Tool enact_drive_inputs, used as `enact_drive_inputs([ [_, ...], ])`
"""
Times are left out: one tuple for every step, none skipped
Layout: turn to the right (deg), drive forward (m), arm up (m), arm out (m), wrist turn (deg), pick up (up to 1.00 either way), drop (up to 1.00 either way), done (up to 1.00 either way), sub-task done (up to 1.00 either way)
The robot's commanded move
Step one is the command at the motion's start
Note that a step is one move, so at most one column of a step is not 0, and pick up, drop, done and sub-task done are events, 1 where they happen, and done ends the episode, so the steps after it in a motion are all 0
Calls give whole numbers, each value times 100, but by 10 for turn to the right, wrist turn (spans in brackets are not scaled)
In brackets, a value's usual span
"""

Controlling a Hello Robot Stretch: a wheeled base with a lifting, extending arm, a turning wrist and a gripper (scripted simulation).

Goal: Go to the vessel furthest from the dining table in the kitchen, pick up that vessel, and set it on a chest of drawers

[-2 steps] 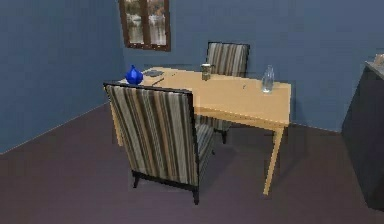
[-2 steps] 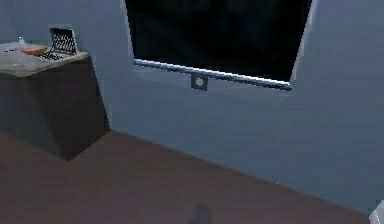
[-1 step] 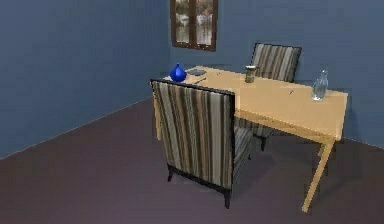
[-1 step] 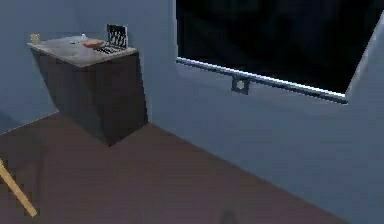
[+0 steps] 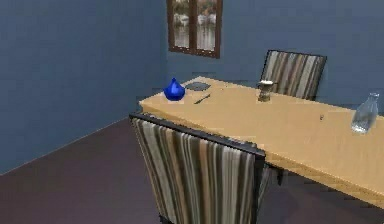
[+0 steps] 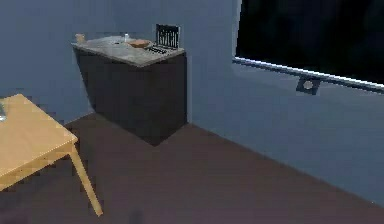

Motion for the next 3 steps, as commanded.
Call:
enact_drive_inputs([
  [-450,0,0,0,0,0,0,0,0],
  [-450,0,0,0,0,0,0,0,0],
  [-450,0,0,0,0,0,0,0,0],
])
